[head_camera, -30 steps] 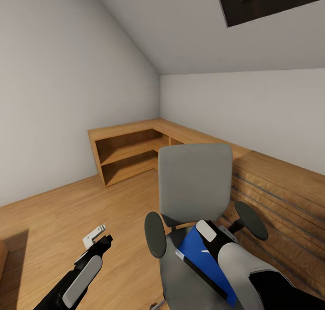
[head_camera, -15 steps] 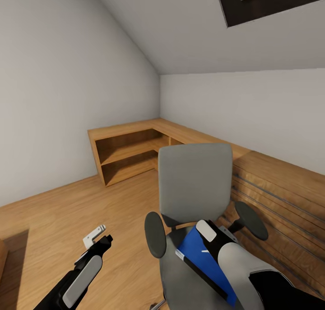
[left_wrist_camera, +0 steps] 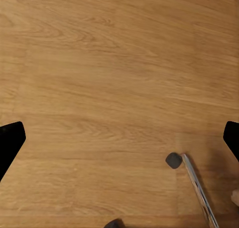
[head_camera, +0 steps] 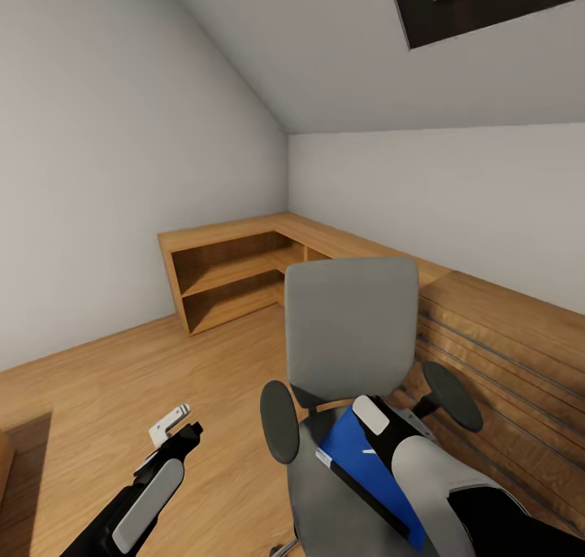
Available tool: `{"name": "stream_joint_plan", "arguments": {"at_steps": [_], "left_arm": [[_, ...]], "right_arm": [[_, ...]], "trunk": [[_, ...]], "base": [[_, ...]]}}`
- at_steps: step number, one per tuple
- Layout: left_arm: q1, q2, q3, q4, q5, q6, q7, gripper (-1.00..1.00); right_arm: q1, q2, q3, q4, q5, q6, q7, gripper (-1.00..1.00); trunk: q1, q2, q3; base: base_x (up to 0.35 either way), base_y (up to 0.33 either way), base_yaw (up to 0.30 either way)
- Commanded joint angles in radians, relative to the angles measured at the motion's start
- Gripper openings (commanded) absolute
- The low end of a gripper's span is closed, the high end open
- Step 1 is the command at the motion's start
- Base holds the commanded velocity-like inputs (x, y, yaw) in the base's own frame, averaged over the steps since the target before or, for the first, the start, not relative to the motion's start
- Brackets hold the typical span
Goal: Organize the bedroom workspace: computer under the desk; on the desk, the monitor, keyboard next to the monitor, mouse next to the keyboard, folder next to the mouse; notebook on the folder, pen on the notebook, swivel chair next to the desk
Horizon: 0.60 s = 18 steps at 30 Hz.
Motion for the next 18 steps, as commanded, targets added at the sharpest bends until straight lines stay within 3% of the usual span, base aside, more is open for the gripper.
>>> {"name": "stream_joint_plan", "arguments": {"at_steps": [1,5,18], "left_arm": [[-0.001,0.001,-0.003,-0.002,0.001,0.004,0.007,1.0],[-0.001,0.001,-0.003,-0.002,0.001,0.004,0.006,1.0],[0.0,0.001,-0.003,-0.002,0.001,0.004,0.007,1.0]], "right_arm": [[-0.001,0.0,0.008,0.0,-0.005,-0.012,-0.004,1.0],[-0.001,0.002,0.008,0.002,0.013,-0.015,-0.008,1.0],[-0.001,0.004,0.006,0.005,0.018,-0.017,-0.007,1.0]], "trunk": [[0.0,-0.001,-0.001],[0.0,-0.001,-0.001],[0.05,-0.092,-0.042]], "base": [[0.0,0.0,0.0],[0.0,0.0,0.0],[0.0,0.0,0.0]]}}
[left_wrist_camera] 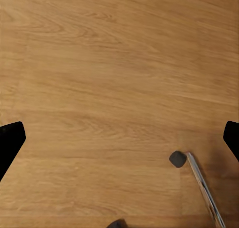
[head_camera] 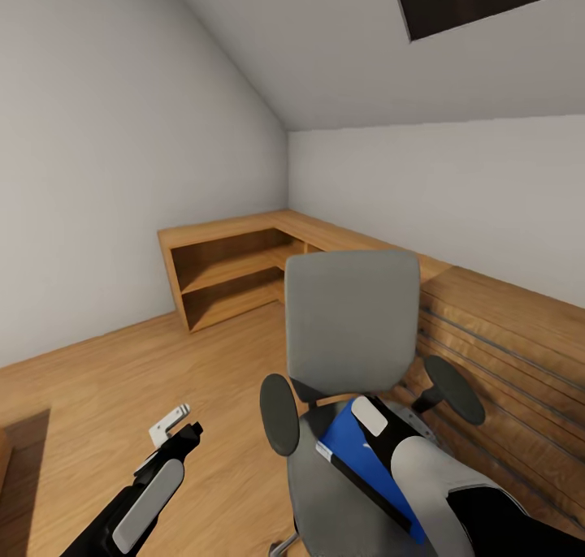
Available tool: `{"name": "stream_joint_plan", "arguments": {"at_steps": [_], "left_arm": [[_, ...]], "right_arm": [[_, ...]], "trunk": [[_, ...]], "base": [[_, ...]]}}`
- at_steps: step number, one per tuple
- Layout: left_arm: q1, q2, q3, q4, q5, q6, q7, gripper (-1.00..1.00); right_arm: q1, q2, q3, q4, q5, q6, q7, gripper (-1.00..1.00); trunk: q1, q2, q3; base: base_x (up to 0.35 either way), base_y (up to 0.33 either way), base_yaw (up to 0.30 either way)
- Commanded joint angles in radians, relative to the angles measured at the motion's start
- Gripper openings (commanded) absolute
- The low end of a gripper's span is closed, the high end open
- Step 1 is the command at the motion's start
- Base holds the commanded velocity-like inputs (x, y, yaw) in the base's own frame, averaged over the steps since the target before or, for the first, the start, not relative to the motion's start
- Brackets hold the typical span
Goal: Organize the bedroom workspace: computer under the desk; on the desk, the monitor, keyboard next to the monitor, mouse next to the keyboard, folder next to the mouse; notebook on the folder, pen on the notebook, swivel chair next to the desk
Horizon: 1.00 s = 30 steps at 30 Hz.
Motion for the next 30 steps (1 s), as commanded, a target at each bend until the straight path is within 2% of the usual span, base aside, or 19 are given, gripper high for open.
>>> {"name": "stream_joint_plan", "arguments": {"at_steps": [1,12,16,24,30], "left_arm": [[-0.001,0.001,-0.003,-0.002,0.001,0.004,0.007,1.0],[-0.001,0.001,-0.003,-0.002,0.001,0.004,0.006,1.0],[-0.001,0.001,-0.003,-0.002,0.001,0.004,0.007,1.0],[-0.001,0.0,-0.003,-0.002,0.001,0.004,0.007,1.0],[-0.001,0.0,-0.003,-0.002,0.001,0.004,0.007,1.0]], "right_arm": [[-0.001,0.0,0.008,0.0,-0.01,-0.01,-0.003,1.0],[-0.001,0.0,0.008,-0.001,-0.011,-0.01,-0.004,1.0],[-0.001,0.0,0.008,0.0,-0.011,-0.01,-0.004,1.0],[-0.001,0.0,0.008,0.0,-0.011,-0.01,-0.004,1.0],[-0.001,0.006,0.008,-0.001,-0.01,-0.01,-0.004,1.0]], "trunk": [[0.004,-0.008,-0.004],[0.046,-0.085,-0.039],[0.046,-0.085,-0.039],[0.073,-0.134,-0.061],[0.073,-0.134,-0.061]], "base": [[0.0,0.0,0.0],[0.0,0.0,0.0],[0.0,0.0,0.0],[0.0,0.0,0.0],[0.0,0.0,0.0]]}}
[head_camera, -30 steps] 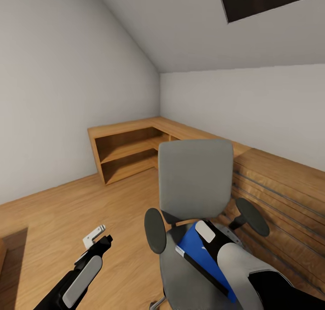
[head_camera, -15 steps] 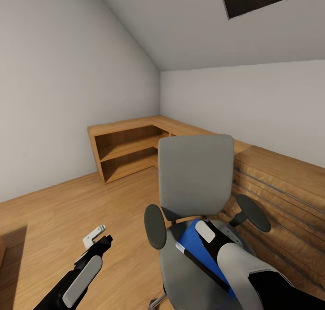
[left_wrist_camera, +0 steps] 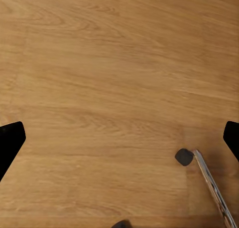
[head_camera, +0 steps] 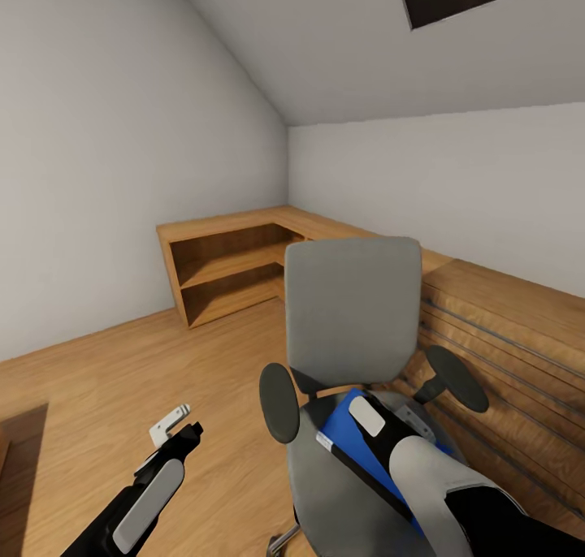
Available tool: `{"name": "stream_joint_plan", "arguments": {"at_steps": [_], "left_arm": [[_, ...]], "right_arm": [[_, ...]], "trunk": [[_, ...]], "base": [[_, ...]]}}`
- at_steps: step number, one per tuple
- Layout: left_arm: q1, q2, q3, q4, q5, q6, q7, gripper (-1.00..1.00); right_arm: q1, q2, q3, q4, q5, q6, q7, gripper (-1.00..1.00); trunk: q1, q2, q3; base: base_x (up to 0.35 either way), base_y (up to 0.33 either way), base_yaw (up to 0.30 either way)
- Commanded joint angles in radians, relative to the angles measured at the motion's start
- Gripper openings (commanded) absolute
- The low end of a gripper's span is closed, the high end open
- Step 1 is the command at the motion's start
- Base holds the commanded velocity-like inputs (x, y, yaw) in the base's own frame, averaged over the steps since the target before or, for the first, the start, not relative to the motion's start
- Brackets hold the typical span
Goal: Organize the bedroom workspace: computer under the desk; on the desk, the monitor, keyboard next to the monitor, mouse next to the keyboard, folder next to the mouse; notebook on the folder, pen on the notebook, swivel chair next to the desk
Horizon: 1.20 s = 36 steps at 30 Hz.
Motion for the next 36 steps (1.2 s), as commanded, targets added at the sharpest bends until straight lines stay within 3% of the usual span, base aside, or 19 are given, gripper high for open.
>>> {"name": "stream_joint_plan", "arguments": {"at_steps": [1,9,10,28,32,36], "left_arm": [[-0.001,0.001,-0.003,-0.002,0.001,0.004,0.007,1.0],[-0.001,0.001,-0.002,-0.002,0.001,0.004,0.007,1.0],[-0.001,0.001,-0.002,-0.002,0.001,0.004,0.007,1.0],[-0.001,0.001,-0.002,-0.002,0.001,0.004,0.007,1.0],[-0.001,0.001,-0.002,-0.002,0.001,0.004,0.007,1.0],[-0.002,0.001,-0.002,-0.002,0.001,0.004,0.007,1.0]], "right_arm": [[0.0,0.002,-0.011,0.001,-0.027,-0.009,-0.001,1.0],[0.0,0.004,-0.011,0.001,-0.026,-0.009,-0.001,1.0],[0.0,0.004,-0.011,0.001,-0.026,-0.009,-0.001,-1.0],[0.0,0.004,-0.011,0.001,-0.028,-0.009,-0.009,-1.0],[0.0,0.004,-0.011,0.0,-0.027,-0.009,-0.01,-1.0],[0.0,0.004,-0.011,-0.001,-0.028,-0.009,-0.01,-1.0]], "trunk": [[0.0,0.0,-0.001],[0.0,0.0,-0.001],[0.0,0.0,-0.001],[0.0,0.0,-0.001],[-0.015,0.028,0.011],[-0.015,0.028,0.011]], "base": [[0.0,0.0,0.0],[0.0,0.0,0.0],[0.0,0.0,0.0],[0.0,0.0,0.0],[0.0,0.0,0.0],[0.0,0.0,0.0]]}}
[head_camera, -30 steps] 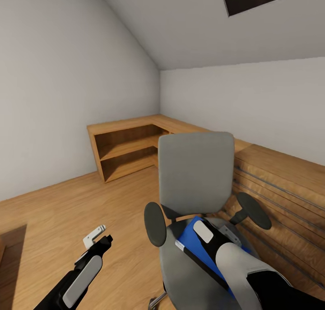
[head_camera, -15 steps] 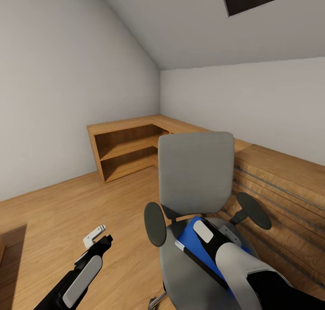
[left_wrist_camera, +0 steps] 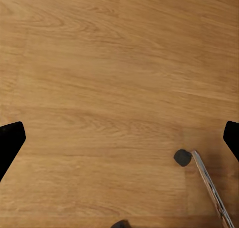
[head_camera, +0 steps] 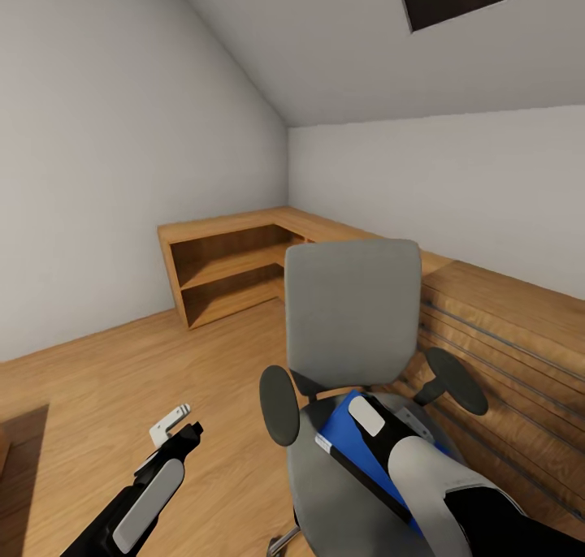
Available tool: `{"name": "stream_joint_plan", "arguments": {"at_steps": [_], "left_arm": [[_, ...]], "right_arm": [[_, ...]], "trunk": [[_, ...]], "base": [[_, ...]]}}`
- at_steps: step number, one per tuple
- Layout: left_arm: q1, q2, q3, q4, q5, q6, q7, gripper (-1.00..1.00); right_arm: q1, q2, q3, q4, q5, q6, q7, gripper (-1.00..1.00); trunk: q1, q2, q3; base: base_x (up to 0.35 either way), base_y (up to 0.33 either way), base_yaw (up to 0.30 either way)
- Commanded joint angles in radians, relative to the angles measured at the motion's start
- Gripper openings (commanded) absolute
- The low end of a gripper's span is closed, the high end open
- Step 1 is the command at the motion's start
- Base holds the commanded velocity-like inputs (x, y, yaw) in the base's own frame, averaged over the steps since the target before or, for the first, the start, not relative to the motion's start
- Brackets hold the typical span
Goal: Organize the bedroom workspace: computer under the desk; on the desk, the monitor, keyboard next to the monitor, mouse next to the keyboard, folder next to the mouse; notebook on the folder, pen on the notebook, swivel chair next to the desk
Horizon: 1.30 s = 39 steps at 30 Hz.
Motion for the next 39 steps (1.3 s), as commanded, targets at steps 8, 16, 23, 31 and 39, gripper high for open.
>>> {"name": "stream_joint_plan", "arguments": {"at_steps": [8,16,23,31,39], "left_arm": [[-0.001,0.001,-0.003,-0.002,0.001,0.004,0.007,1.0],[0.0,0.001,-0.003,-0.002,0.001,0.004,0.006,1.0],[0.0,0.001,-0.003,-0.002,0.002,0.004,0.006,1.0],[-0.001,0.001,-0.003,-0.002,0.002,0.004,0.007,1.0],[0.0,0.004,-0.003,-0.002,0.005,0.005,0.006,1.0]], "right_arm": [[0.0,0.0,0.006,0.0,-0.015,-0.013,-0.002,-1.0],[0.0,0.0,0.006,0.0,-0.015,-0.013,-0.002,-1.0],[0.0,0.0,0.006,0.0,-0.015,-0.013,-0.002,-1.0],[0.0,0.0,0.006,0.0,-0.015,-0.014,-0.002,-1.0],[0.0,0.0,0.006,-0.001,-0.015,-0.015,-0.002,-1.0]], "trunk": [[0.0,0.0,-0.001],[0.0,0.0,-0.001],[-0.004,0.007,0.002],[-0.035,0.063,0.027],[-0.065,0.119,0.052]], "base": [[0.0,0.0,0.0],[0.0,0.0,0.0],[0.0,0.0,0.0],[0.0,0.0,0.0],[0.0,0.0,0.0]]}}
